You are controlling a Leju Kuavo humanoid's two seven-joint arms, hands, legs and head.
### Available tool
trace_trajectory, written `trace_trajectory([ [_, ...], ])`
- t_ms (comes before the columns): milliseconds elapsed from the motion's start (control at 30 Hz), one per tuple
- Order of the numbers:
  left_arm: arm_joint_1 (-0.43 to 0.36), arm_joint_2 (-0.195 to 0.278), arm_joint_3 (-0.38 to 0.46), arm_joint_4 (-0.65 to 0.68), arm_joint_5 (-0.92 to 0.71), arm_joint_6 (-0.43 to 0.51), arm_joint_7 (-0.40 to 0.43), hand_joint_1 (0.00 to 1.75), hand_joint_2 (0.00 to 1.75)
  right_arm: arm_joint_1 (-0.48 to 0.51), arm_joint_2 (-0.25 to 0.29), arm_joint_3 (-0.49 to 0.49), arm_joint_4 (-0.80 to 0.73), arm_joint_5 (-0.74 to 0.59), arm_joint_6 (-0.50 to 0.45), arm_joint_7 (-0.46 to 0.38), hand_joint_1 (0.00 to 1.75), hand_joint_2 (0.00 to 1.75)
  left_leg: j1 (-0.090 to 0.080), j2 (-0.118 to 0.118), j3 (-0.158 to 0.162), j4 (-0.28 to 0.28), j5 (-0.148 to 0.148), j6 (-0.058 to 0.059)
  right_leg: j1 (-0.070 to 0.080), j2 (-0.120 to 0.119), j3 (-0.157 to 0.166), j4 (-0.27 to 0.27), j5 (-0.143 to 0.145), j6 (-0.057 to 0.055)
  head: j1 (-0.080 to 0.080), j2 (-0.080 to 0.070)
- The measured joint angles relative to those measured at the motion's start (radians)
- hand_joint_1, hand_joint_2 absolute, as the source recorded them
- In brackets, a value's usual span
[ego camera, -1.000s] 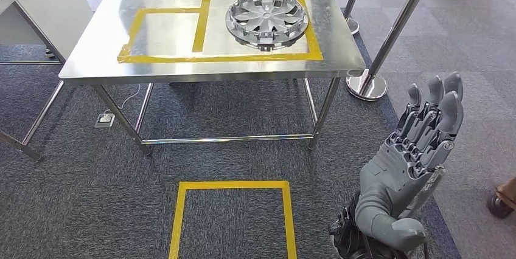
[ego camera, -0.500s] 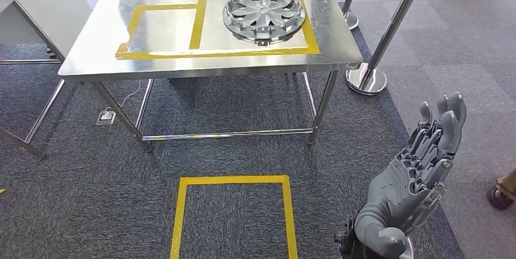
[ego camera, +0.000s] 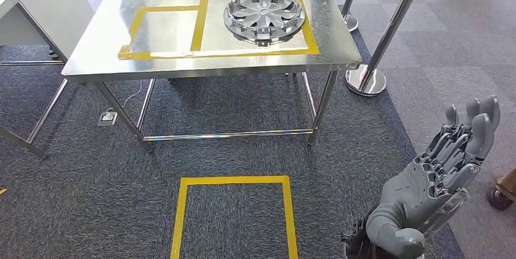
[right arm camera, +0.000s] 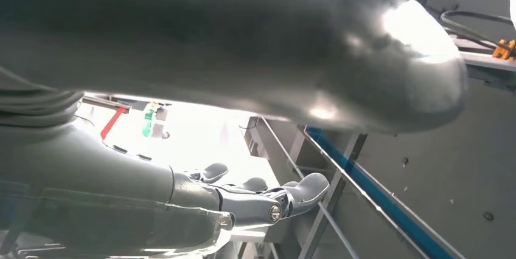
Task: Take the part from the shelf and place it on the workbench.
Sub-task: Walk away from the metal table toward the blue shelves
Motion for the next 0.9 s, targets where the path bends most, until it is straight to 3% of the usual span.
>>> trace_trajectory([
  [533,0.000,-0.001,-0.013,0.000,-0.015,0.011,-0.013,0.00,0.00,0.067,0.002,-0.017,-0.067,0.003,0.000,0.000,0.00,0.00,-0.001,0.000,-0.001,0.001,0.000,0.000,-0.001,0.000,-0.001,0.000,0.001,0.001,0.000,0.000],
  [767,0.000,0.000,-0.014,0.000,-0.006,0.015,-0.024,0.00,0.00,0.077,0.001,-0.030,-0.079,-0.013,0.000,0.000,0.00,0.00,-0.003,0.000,-0.004,0.006,-0.002,0.002,-0.003,0.000,-0.001,-0.001,0.003,0.005,0.000,0.000],
  [900,0.001,0.001,-0.014,0.000,-0.001,0.018,-0.022,0.00,0.00,0.075,0.006,-0.034,-0.079,-0.003,0.000,0.000,0.00,0.00,-0.004,-0.001,-0.009,0.011,-0.001,0.009,-0.004,-0.001,-0.001,-0.003,0.008,0.013,0.000,0.000],
])
